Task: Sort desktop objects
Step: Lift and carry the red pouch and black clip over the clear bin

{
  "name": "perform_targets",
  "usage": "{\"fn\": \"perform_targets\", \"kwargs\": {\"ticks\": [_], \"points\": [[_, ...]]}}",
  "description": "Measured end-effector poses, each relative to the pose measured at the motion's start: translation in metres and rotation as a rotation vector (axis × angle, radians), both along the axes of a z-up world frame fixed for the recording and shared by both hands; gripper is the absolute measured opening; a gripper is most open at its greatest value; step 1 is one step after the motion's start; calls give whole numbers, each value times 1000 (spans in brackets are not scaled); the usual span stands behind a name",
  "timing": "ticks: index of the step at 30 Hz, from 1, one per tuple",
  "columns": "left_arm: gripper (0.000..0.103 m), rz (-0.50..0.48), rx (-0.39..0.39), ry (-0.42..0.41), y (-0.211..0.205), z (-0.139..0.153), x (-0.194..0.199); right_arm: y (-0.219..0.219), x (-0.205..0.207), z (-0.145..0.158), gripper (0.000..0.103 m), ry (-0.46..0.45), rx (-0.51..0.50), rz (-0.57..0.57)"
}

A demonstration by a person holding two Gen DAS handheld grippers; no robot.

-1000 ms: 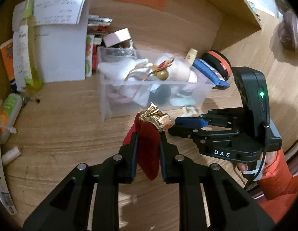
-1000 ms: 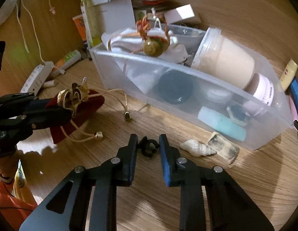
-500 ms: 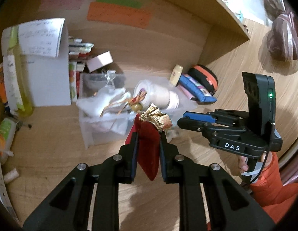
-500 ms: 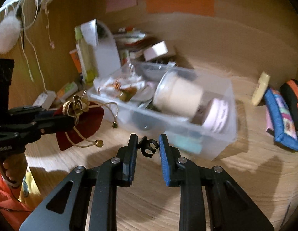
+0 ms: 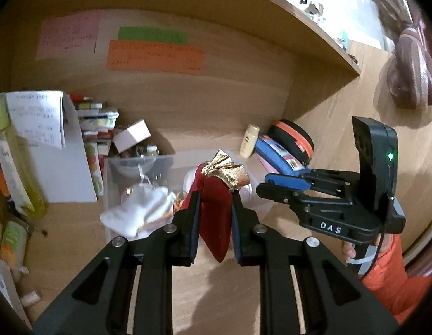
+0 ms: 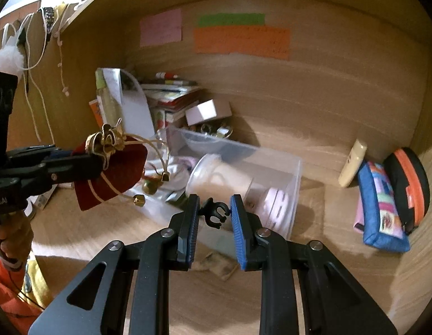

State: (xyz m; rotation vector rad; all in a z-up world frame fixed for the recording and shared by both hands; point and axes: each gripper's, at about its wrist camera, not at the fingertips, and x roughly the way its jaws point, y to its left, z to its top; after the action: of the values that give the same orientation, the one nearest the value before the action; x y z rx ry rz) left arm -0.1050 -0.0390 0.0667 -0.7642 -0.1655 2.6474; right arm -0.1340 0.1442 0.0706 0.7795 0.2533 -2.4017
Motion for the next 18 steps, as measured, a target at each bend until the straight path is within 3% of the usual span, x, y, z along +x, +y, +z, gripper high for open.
{"fn": "perform_targets", "kwargs": {"ticks": [18], "points": [[19, 68, -41, 5, 3, 10, -51, 11, -53, 6, 20, 4, -7, -28]]}}
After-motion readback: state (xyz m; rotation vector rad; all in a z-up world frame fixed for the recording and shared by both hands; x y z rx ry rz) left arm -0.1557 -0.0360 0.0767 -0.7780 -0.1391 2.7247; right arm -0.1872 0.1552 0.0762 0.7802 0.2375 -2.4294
